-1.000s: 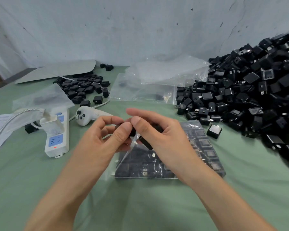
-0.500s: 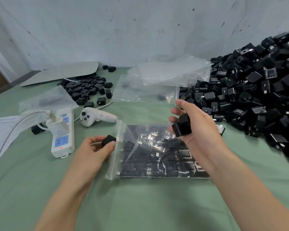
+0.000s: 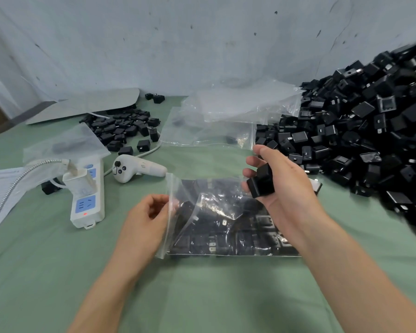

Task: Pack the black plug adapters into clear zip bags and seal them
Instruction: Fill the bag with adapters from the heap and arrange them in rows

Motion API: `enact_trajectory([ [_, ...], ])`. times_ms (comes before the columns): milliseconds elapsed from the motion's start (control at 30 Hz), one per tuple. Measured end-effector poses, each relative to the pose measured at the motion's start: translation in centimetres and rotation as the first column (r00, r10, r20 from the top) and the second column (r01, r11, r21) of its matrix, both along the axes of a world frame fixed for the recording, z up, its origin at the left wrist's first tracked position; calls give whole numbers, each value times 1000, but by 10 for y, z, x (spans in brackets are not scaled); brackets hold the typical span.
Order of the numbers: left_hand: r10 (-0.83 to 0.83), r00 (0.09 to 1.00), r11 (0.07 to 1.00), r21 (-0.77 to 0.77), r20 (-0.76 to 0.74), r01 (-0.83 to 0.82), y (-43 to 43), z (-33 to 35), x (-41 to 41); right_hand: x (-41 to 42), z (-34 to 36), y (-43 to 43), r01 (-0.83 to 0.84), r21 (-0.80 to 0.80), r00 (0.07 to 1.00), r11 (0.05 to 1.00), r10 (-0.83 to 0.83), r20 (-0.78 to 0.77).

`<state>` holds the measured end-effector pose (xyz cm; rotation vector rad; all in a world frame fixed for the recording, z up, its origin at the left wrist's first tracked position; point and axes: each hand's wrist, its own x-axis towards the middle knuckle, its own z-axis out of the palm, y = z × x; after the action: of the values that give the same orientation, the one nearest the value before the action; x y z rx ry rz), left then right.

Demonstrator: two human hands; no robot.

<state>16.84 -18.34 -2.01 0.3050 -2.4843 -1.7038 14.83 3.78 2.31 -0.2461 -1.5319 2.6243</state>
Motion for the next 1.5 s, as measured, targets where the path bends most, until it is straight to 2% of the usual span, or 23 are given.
enact_trajectory([
  [167,70,996,991,121,-59,-62,-13,6,6,0,-1,3,0,10,1000,1000,0,-2],
  [267,-16,998,984,174,-57,26,-5,12,12,-1,-1,6,4,8,1000,1000,-4,-2],
  [433,-56,998,987,148,-34,60,5,16,14,-1,-4,5,3,10,1000,1000,-3,-4],
  [567,-71,996,997,34,-48,73,1,16,14,-1,-4,7,0,-8,1000,1000,0,0],
  [700,-100,995,993,65,-21,101,10,12,13,-3,-5,8,-3,-36,1000,999,4,20],
  [1000,-158,987,987,25,-13,158,8,11,13,-3,-5,6,-7,-71,999,997,10,50],
  [1133,-115,992,993,19,-43,115,1,13,10,-2,-4,6,-37,-147,995,989,49,83],
  [1200,-143,989,987,68,-20,144,7,11,10,-1,-2,7,-53,-228,990,972,81,114],
  [1300,-182,983,982,45,0,182,13,7,10,0,1,8,-86,-364,982,928,141,127],
  [1367,-152,988,987,50,-32,154,9,8,8,2,3,8,-135,-408,979,903,186,89],
  [1500,98,970,992,100,-222,-77,0,16,6,3,4,2,-235,-412,964,880,265,18],
])
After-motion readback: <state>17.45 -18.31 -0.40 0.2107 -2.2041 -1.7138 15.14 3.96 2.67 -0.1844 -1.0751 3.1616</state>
